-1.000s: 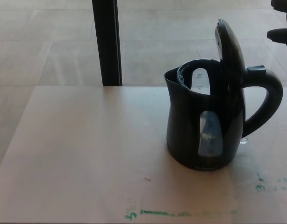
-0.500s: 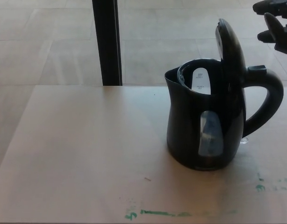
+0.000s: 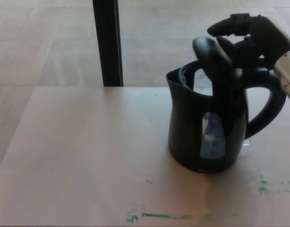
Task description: The robot uses its right hand to push down on the lid of a kettle kept in the middle of the desk to close it
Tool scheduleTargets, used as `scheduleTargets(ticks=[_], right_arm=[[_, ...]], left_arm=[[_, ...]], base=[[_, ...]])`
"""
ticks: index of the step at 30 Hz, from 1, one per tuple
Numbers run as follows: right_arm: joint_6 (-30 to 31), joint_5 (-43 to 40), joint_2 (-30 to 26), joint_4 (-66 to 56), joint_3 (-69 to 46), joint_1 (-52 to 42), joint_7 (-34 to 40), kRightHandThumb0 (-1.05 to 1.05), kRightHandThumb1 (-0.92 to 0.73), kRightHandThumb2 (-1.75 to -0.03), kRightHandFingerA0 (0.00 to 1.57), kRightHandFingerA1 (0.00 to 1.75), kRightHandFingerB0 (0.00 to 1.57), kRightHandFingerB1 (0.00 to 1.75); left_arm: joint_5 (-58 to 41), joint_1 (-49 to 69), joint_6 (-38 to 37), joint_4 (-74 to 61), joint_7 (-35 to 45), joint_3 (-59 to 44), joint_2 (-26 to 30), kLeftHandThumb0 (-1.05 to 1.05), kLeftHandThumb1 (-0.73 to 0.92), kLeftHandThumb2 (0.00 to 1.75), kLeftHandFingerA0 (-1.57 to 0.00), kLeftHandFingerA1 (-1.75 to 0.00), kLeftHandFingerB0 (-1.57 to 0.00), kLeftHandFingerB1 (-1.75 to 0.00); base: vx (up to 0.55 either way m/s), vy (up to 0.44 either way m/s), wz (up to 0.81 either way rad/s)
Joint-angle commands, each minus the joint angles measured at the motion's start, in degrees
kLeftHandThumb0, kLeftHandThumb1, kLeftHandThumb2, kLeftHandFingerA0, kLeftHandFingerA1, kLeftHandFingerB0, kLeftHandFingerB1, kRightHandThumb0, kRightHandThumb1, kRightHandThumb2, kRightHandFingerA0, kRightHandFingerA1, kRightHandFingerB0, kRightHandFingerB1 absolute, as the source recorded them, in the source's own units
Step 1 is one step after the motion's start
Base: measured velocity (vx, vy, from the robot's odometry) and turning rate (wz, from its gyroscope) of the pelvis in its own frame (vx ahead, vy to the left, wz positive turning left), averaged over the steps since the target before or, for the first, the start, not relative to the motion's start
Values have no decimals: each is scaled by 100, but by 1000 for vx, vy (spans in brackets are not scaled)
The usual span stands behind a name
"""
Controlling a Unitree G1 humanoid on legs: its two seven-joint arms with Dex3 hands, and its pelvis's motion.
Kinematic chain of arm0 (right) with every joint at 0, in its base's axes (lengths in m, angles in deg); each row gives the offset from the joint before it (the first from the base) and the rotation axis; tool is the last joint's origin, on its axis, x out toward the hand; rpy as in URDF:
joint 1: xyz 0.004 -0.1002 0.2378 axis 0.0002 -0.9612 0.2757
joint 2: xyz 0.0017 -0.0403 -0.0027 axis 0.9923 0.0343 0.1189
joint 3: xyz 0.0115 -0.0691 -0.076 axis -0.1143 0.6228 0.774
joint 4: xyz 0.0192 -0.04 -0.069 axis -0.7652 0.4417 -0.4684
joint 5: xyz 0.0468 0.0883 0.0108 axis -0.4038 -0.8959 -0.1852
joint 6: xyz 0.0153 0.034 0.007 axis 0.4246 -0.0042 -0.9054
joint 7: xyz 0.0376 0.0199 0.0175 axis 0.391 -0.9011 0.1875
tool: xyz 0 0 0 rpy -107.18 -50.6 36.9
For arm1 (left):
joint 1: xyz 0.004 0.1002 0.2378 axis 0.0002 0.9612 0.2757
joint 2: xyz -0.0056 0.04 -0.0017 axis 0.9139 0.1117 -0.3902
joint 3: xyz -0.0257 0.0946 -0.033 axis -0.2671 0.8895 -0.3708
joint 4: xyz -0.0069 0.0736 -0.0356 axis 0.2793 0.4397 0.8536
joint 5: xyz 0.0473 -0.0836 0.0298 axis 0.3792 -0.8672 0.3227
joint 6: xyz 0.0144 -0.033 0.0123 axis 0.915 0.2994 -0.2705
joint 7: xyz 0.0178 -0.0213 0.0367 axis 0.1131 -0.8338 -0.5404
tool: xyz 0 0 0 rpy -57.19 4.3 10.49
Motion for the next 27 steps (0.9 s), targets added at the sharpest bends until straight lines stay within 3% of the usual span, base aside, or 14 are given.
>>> scheduleTargets(ticks=[1, 3, 4, 7, 8, 10, 11, 12, 13, 14, 22, 25, 26, 27], right_arm=[[-206, 532, 180, -185, 286, 152, -96, -71, -85, -65, 60, 60, 53, 44], [-237, 639, 200, -229, 330, 47, -18, -69, -85, -65, 57, 59, 53, 45], [-228, 850, 164, -216, 491, -1, 6, -73, -82, -65, 56, 57, 53, 45], [-263, 944, 181, -138, 628, -148, -96, -74, -86, -66, 57, 66, 47, 44], [-259, 962, 193, -162, 657, -211, -123, -75, -86, -65, 54, 58, 49, 44], [-249, 984, 205, -178, 648, -234, -137, -75, -86, -65, 54, 58, 49, 44], [-324, 1031, 214, -192, 741, -364, -227, -72, -86, -66, 56, 59, 49, 44], [-425, 1063, 180, -214, 811, -426, -332, -70, -86, -66, 54, 54, 50, 44], [-737, 1382, 77, -181, 1110, -488, -313, -69, -88, -66, 55, 52, 49, 44], [-787, 1432, 57, -186, 1174, -516, -327, -69, -88, -66, 56, 53, 49, 44], [-1232, 2169, 2, 3, 1906, -771, 74, -65, -87, -66, 58, 58, 49, 45], [-1210, 2526, -18, 12, 2260, -818, 131, -67, -89, -66, 52, 57, 48, 44], [-1338, 2670, -35, 15, 2394, -900, 319, -65, -86, -65, 53, 57, 49, 46], [-1496, 3218, -60, 170, 2959, -896, 352, -66, -88, -66, 49, 57, 46, 47]], left_arm=[[-25, -17, -30, -11, 157, 8, 159, -86, 92, 68, -47, -44, -37, -38], [-24, 2, -48, -9, 196, 10, 162, -86, 92, 69, -46, -43, -35, -38], [35, 37, -109, -49, 120, 60, 150, -84, 73, 110, -42, -55, -33, -51], [5, -16, -53, -48, 85, 53, 148, -86, 92, 68, -50, -45, -37, -39], [15, -49, -88, -23, 56, 58, 145, -85, 73, 110, -46, -57, -35, -52], [18, -56, -108, -11, 43, 64, 144, -85, 73, 110, -46, -57, -35, -52], [67, -76, -112, 26, -11, 106, 147, -88, 92, 69, -55, -46, -40, -39], [63, -70, -117, 19, -19, 112, 147, -86, 73, 111, -48, -57, -37, -52], [81, -56, -110, -12, -22, 147, 172, -88, 92, 70, -53, -44, -40, -38], [45, -84, -44, 2, -46, 123, 186, -89, 92, 65, -53, -44, -41, -38], [-131, -191, 90, -3, 119, -19, 264, -93, 78, 80, -46, -51, -36, -44], [-98, -228, 73, -1, 53, -15, 277, -89, 90, 68, -49, -48, -38, -39], [-87, -243, 85, 0, 86, -4, 294, -86, 71, 109, -42, -57, -33, -51], [-33, -293, 51, 71, 35, 28, 299, -88, 90, 67, -51, -45, -39, -39]], base=[[0, 0, 0], [0, 0, 0], [0, 0, 0], [0, 0, 0], [0, 0, 0], [0, 0, 0], [0, 0, 0], [0, 0, 0], [0, 0, 0], [0, 0, 0], [0, 0, 0], [0, 0, 0], [0, 0, 0], [0, 0, 0]])
